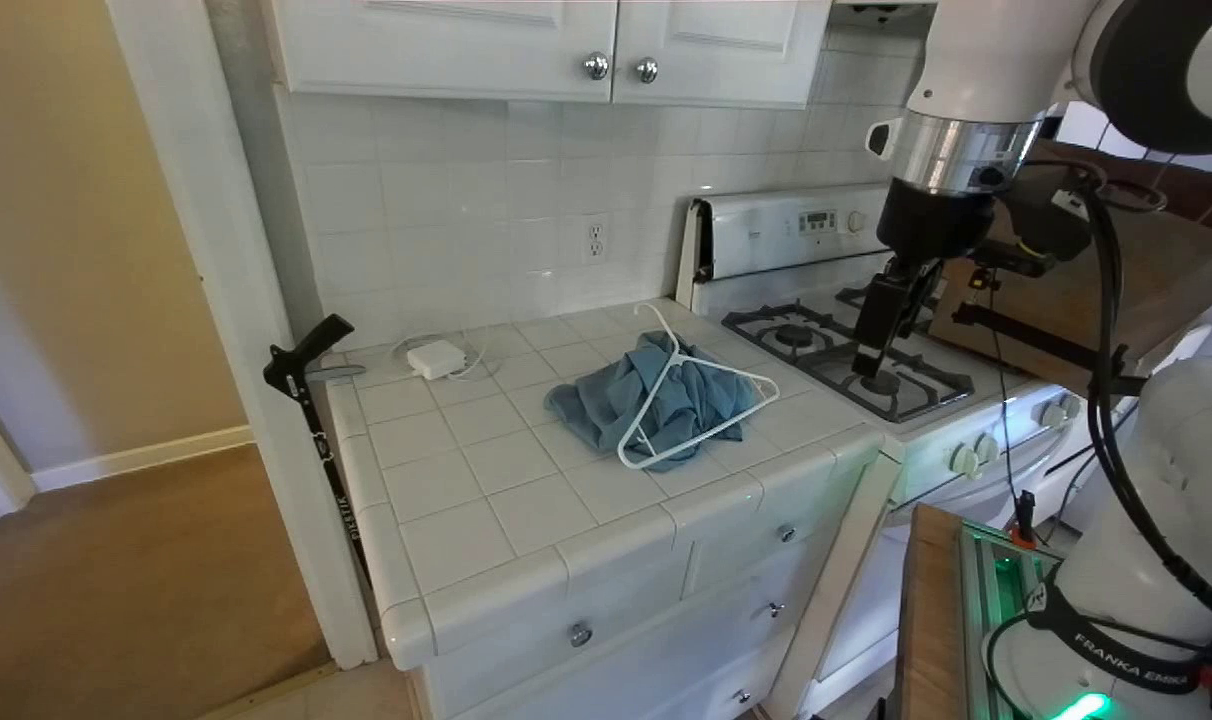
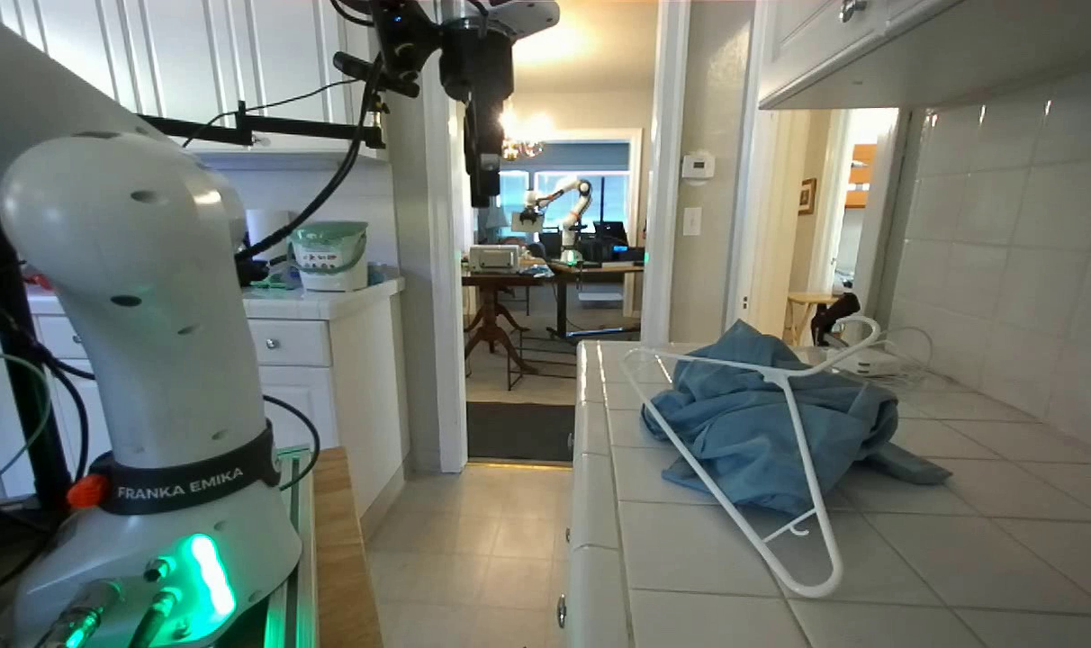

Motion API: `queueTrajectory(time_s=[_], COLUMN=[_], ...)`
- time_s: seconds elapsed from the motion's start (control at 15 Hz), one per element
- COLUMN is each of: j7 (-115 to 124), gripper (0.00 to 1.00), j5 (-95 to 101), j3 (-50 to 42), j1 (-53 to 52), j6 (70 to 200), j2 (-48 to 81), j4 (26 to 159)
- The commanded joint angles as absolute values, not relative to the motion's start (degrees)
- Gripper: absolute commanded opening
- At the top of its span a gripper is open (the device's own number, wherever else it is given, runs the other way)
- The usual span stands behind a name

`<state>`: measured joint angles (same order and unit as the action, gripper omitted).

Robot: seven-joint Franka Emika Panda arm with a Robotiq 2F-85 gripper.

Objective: Move the white hanger to the right then place the blue towel on the left.

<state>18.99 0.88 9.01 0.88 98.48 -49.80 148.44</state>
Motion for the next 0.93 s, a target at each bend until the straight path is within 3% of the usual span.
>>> queueTrajectory(time_s=[0.0, 0.47, 0.87], j7=[19.5, 25.4, 20.0], gripper=[1.00, 1.00, 1.00], j5=[2.0, 8.6, 8.8], j3=[9.7, 10.9, 3.9], j1=[1.6, 7.6, 10.6], j6=[100.0, 117.4, 136.5], j2=[-49.2, -38.1, -26.6], j4=[148.8, 147.1, 145.7])
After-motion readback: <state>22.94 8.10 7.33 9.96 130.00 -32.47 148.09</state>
